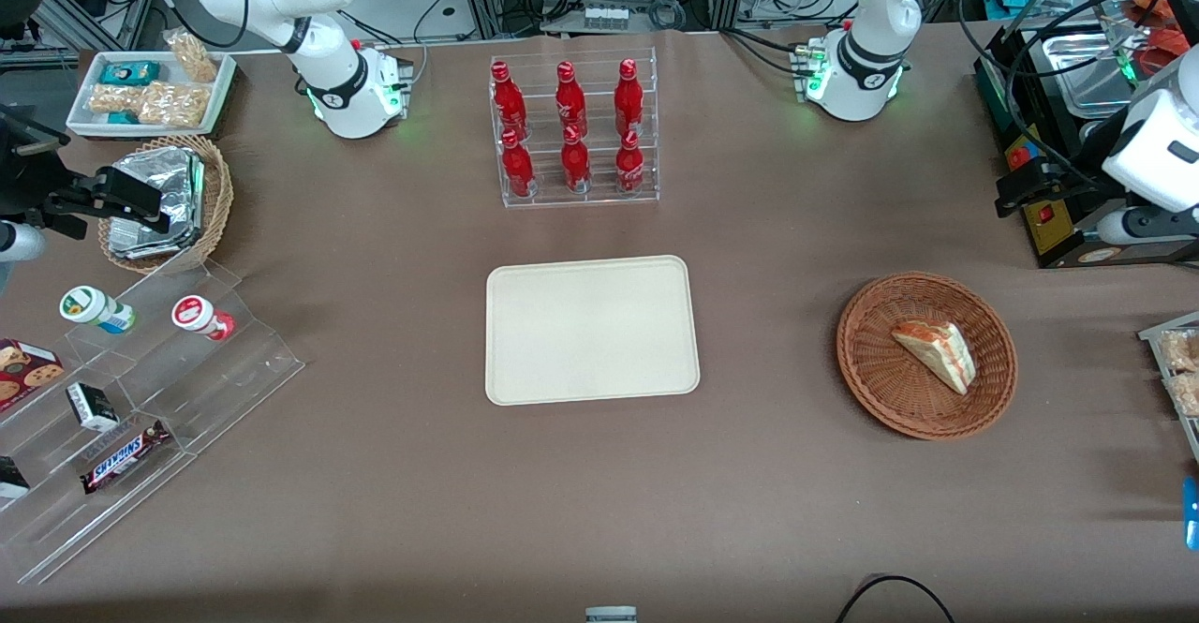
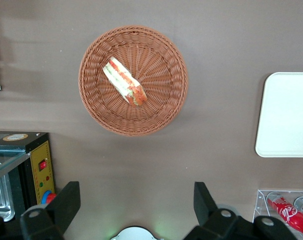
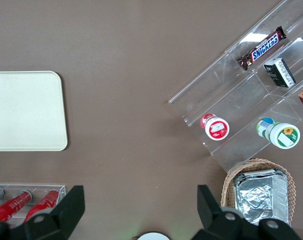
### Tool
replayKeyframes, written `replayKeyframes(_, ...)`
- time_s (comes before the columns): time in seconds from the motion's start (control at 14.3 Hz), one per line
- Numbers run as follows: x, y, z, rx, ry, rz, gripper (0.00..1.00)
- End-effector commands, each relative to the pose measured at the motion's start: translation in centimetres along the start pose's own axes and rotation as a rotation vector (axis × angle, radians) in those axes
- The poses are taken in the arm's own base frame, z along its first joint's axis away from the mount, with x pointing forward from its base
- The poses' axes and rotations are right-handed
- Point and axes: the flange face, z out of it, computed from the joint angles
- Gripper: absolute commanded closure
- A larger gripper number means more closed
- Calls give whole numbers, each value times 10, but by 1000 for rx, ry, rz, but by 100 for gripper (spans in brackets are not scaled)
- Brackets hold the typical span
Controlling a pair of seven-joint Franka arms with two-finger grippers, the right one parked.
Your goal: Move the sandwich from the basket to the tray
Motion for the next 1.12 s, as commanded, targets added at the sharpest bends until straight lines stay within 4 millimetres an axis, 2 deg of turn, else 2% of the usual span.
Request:
replayKeyframes(0.0,5,5,-8,-5,17,22,0)
replayKeyframes(0.7,6,4,2,-1,-2,17,0)
replayKeyframes(0.91,15,0,23,5,-25,10,0)
replayKeyframes(1.05,26,-4,48,8,-72,1,0)
